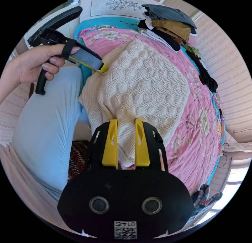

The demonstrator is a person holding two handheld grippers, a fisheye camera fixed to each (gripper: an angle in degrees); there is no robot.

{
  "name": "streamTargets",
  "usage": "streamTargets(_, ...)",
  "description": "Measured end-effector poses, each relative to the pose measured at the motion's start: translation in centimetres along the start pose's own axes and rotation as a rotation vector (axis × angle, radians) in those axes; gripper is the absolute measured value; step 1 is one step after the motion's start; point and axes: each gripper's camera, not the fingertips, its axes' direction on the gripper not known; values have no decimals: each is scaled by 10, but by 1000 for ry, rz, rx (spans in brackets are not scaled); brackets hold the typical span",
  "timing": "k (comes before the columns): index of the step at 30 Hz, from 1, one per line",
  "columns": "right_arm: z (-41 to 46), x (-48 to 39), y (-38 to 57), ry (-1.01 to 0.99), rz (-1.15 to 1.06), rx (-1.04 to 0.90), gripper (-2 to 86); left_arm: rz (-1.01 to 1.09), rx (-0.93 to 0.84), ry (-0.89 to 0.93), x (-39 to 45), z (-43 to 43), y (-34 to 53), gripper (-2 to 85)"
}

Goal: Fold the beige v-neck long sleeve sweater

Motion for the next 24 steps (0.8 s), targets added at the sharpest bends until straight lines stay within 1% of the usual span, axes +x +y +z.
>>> streamTargets(2, -13, 25, 16, -114, 93, 9, 37, 35, 33, 9, 12, -12, 2, 48)
streamTargets(4, -37, 64, 49, -260, 223, 108, 25, 66, 92, 65, 30, -32, 6, 38)
streamTargets(8, -79, 110, 107, -280, 346, 248, 18, 150, 199, 135, 72, -64, 6, 10)
streamTargets(11, -109, 144, 157, -310, 460, 344, 16, 320, 270, 132, 127, -91, -13, 2)
streamTargets(13, -125, 165, 199, -377, 554, 412, 14, 469, 297, 149, 179, -106, -39, -1)
streamTargets(14, -127, 169, 209, -400, 573, 425, 14, 499, 303, 156, 193, -108, -46, -1)
streamTargets(15, -131, 175, 230, -437, 609, 451, 14, 570, 307, 171, 225, -109, -60, -1)
streamTargets(17, -133, 179, 262, -449, 652, 467, 13, 695, 257, 220, 282, -98, -76, 0)
streamTargets(18, -130, 181, 283, -438, 697, 461, 12, 814, 189, 263, 328, -82, -81, 2)
streamTargets(19, -124, 183, 305, -436, 763, 448, 12, 934, 118, 265, 373, -59, -81, 6)
streamTargets(21, -114, 186, 338, -449, 886, 435, 11, 1054, 46, 199, 428, -16, -76, 19)
streamTargets(22, -105, 188, 359, -436, 958, 415, 10, 1083, -8, 126, 452, 15, -73, 31)
streamTargets(23, -100, 189, 369, -423, 994, 389, 9, 1093, -38, 93, 460, 30, -71, 37)
streamTargets(24, -93, 190, 387, -391, 1062, 337, 7, 1083, -107, 52, 467, 55, -70, 43)
